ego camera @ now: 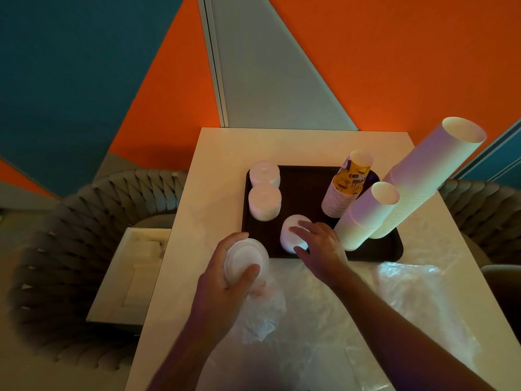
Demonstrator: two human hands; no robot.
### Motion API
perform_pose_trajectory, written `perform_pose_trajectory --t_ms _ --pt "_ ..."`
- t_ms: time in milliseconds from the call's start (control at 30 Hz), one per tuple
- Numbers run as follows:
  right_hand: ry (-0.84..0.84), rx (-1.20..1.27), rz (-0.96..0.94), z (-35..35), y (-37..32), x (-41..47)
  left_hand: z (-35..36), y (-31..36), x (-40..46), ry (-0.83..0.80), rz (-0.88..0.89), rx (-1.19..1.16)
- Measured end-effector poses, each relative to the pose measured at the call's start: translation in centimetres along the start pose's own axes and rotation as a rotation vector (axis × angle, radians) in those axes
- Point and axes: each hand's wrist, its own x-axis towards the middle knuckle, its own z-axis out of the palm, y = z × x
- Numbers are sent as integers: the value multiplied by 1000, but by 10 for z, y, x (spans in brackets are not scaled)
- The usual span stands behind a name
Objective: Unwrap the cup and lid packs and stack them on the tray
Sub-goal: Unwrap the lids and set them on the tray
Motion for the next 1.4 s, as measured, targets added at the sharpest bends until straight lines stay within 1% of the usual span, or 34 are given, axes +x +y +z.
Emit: perform_pose_trajectory --t_ms 67,133,167,267,333,367,467,567,667,833,900,967,1167,1267,1333,1400 --pt "38 16 22 -5 -6 -2 -1 1 0 10 15 9" --pt "84 154 76 -16 -18 -4 -1 4 0 23 15 9" --pt "77 295 125 -25 -27 -5 -1 5 -1 24 6 0" --pt "-80 828 232 -57 -52 -11 1 7 -1 15 -39 -26" --pt "-169 1079 219 -75 -62 -18 2 7 0 7 -54 -22" --pt "-213 1151 180 -81 -66 -22 3 7 0 -3 -63 -20" --pt "-311 1200 71 -94 -70 -34 5 11 -1 -62 -80 -70" --pt "-375 1210 34 -98 -68 -40 8 16 -3 -106 -77 -82" --pt "-374 1186 23 -102 -66 -42 12 22 -5 -128 -77 -93" --pt "-288 1256 71 -105 -58 -43 13 33 -9 -130 -72 -154" --pt "-282 1237 71 -106 -57 -45 13 36 -10 -127 -63 -148" --pt "-285 1219 60 -106 -55 -46 13 37 -10 -125 -58 -139" --pt "-371 1186 30 -106 -52 -48 17 42 -11 -146 -38 -158" --pt "-409 1324 87 -104 -51 -49 17 44 -11 -150 -38 -153" --pt "-427 1463 172 -103 -49 -51 16 43 -10 -144 -44 -142" --pt "-404 1613 261 -100 -47 -51 14 42 -10 -131 -56 -141"
